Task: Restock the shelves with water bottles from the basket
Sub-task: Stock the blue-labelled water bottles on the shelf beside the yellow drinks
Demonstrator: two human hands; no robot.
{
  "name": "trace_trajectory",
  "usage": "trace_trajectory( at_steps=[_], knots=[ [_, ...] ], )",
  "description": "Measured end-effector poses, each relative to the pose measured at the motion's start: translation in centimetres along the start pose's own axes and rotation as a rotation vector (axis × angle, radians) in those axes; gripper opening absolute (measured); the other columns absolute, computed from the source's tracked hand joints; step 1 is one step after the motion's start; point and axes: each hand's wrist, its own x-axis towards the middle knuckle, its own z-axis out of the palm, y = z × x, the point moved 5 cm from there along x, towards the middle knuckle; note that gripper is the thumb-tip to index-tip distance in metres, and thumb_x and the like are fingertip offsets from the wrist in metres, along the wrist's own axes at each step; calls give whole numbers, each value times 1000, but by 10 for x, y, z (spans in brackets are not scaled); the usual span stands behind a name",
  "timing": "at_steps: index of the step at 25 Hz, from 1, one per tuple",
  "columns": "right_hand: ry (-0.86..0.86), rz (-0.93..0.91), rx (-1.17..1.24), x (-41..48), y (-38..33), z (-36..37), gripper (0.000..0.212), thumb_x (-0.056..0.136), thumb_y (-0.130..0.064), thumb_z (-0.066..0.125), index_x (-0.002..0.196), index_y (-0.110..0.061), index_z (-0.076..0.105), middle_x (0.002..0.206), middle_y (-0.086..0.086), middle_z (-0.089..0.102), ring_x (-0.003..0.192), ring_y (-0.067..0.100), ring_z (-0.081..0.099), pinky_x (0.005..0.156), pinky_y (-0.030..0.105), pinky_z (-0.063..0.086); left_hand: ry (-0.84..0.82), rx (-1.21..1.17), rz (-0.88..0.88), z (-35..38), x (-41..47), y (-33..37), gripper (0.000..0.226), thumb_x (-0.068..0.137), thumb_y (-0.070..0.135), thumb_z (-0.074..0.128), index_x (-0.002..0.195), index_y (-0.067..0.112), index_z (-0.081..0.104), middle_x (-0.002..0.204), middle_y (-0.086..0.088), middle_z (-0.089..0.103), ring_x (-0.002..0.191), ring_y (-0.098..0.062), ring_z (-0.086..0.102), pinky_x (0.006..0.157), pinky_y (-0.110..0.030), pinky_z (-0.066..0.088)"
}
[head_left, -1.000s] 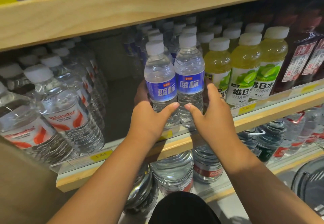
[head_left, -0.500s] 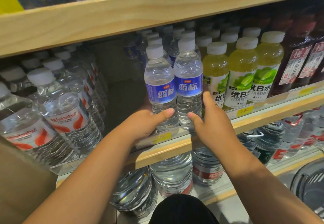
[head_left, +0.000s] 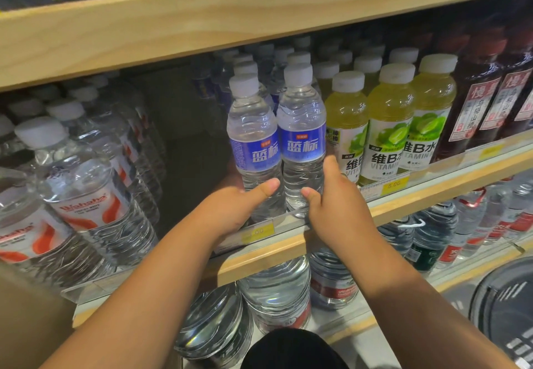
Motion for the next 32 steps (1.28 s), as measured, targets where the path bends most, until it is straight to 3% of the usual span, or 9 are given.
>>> trace_trajectory(
  at_steps=[4,8,11,14,17,20,22,26,32],
  knots=[
    [-4,0,-13,0,0,0,28,94,-16,56,99,-20,28,79,-2,45,61,13,41,46,19,24,15,-105,-17,4,0,1,44,87,51,58,126,31,55,89,19,51,72,10,44,68,-16,37],
    [-48,4,-15,0,1,-3,25,94,-19,56,108,-14,35,75,-4,41,63,13,42,48,21,28,27,39,-45,2,-2,-1,31,87,58,51,106,32,52,96,9,50,74,-1,44,81,-27,36],
    [-107,-15,-44,0,1,-7,39,95,-23,56,127,-9,38,104,4,56,91,22,56,65,30,43,27,280,11,-3,-3,-1,36,88,62,45,96,28,48,80,11,54,73,-1,49,71,-26,39],
    [-174,-36,-141,-4,3,-13,58,96,-28,53,146,-11,27,139,9,47,123,25,47,92,34,42,102,503,99,-11,-13,-3,44,87,60,50,112,23,55,96,5,64,84,-10,59,71,-28,48],
    [-183,-75,-238,-14,5,-26,65,95,-31,53,151,-20,22,149,5,37,134,24,37,106,35,37,271,705,194,-19,-33,4,52,84,61,54,119,22,56,109,2,67,98,-20,62,80,-34,51],
    [-178,-102,-364,-29,6,-42,60,95,-32,51,149,-27,26,151,1,34,135,24,35,109,38,35,343,683,355,-16,-58,18,42,85,55,56,121,33,51,101,11,61,94,-14,59,79,-33,49],
    [-175,-113,-459,-42,9,-53,59,96,-35,48,149,-28,25,153,1,30,137,24,31,110,38,32,322,629,459,-5,-70,27,44,86,51,57,127,37,47,110,13,57,102,-11,57,82,-33,49],
    [-149,-96,-575,-67,24,-83,62,94,-41,48,149,-30,22,154,0,27,140,22,26,111,38,28,211,578,646,42,-84,45,57,87,45,59,138,33,36,134,9,45,122,-13,46,95,-32,43],
    [-94,17,-702,-102,85,-142,65,91,-38,56,148,-28,26,152,4,30,137,25,31,111,41,32,72,497,873,135,-89,80,62,85,38,63,139,24,38,136,3,45,126,-15,40,105,-29,34]
  ],
)
